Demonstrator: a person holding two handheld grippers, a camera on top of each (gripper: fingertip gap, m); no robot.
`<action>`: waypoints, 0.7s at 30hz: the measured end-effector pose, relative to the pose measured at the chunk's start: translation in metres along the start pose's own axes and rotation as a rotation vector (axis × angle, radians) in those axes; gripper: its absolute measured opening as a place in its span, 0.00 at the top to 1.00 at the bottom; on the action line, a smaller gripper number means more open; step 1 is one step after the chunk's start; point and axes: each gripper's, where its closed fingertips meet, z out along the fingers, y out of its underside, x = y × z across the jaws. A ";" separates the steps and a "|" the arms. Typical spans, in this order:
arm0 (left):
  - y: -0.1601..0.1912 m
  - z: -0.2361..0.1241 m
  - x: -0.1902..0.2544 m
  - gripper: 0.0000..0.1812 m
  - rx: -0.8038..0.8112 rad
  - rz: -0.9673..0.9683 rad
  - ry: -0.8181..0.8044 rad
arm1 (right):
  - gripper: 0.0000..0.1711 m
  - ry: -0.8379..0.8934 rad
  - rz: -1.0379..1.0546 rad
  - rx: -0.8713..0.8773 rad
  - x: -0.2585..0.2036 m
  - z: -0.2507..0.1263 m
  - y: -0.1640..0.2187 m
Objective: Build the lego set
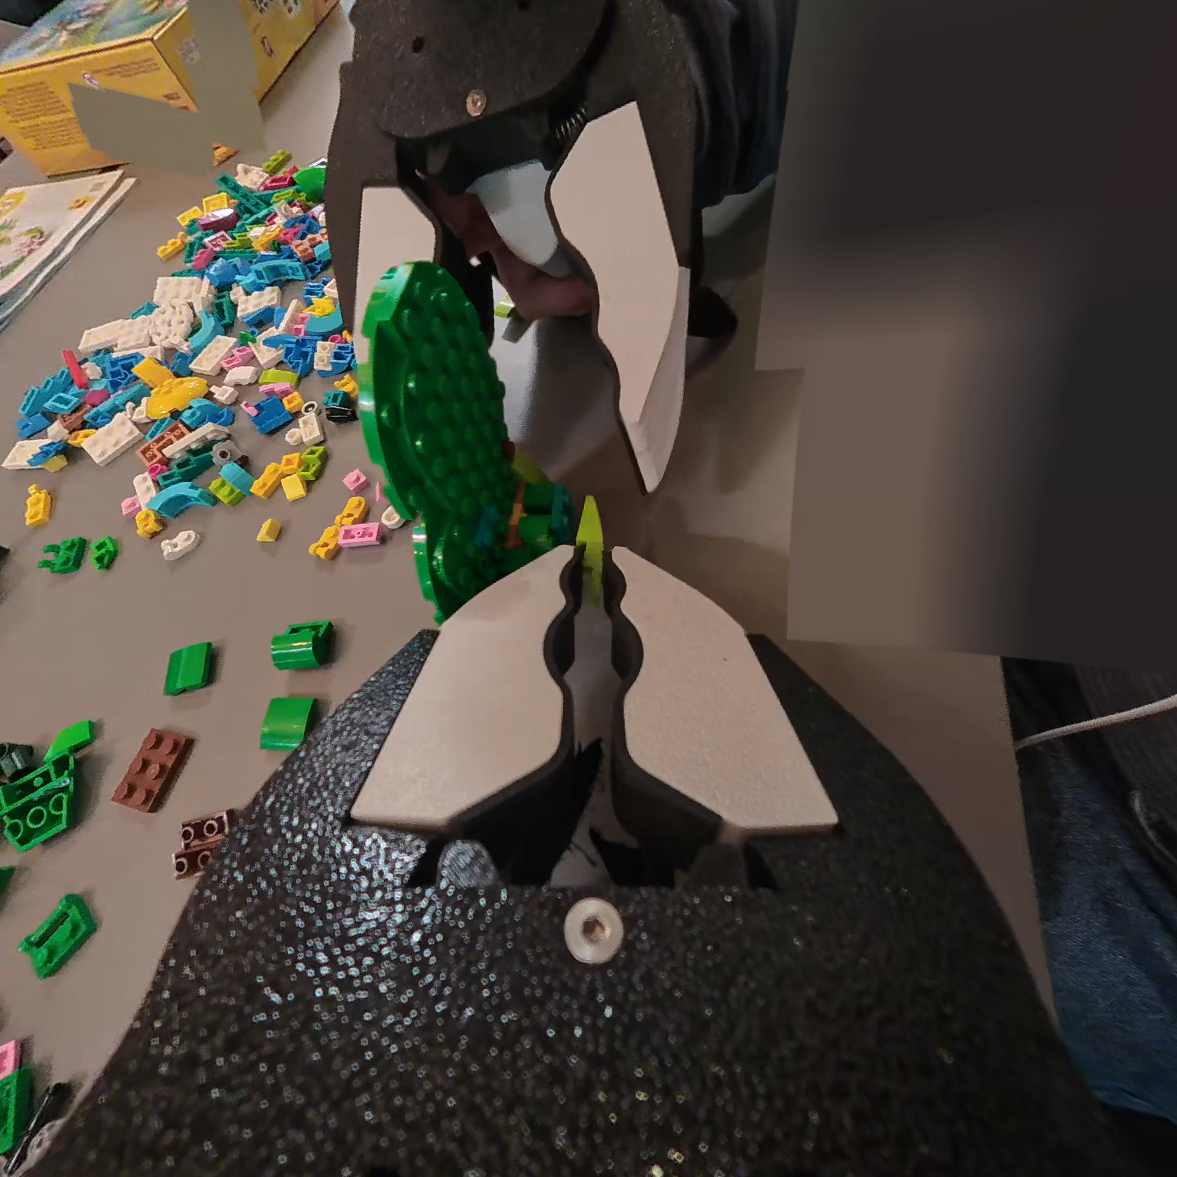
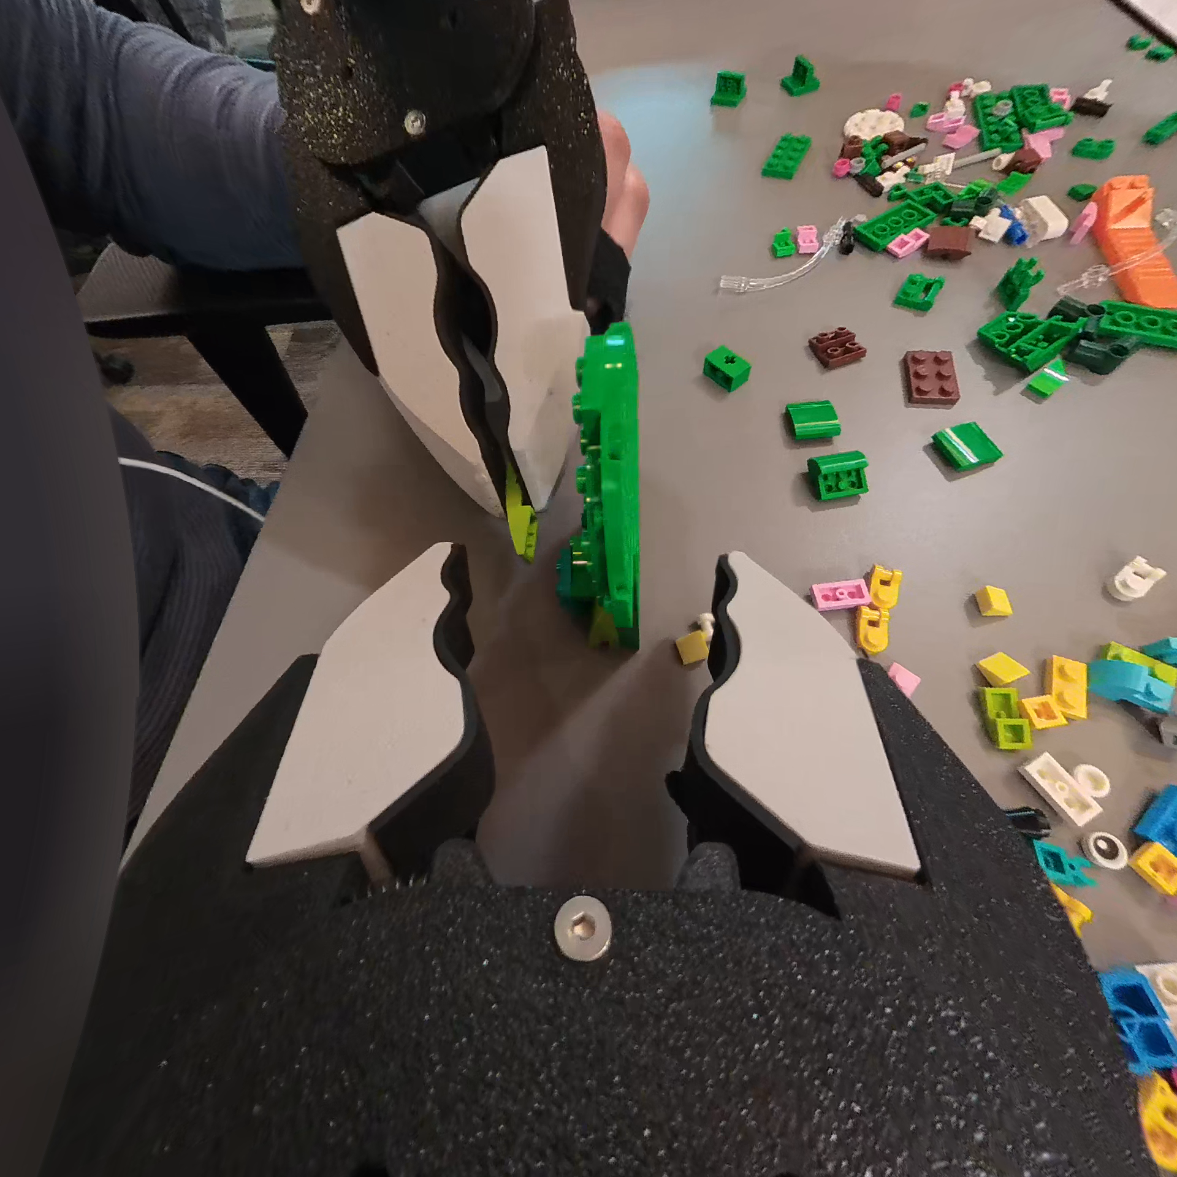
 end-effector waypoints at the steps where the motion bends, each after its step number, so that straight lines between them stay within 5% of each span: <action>1: 0.000 0.000 0.000 0.97 -0.001 -0.013 0.004 | 0.58 -0.008 0.004 -0.001 0.000 0.000 0.000; 21: 0.007 0.007 -0.004 0.97 -0.083 -0.044 0.005 | 0.71 0.020 -0.055 -0.093 0.003 0.009 0.010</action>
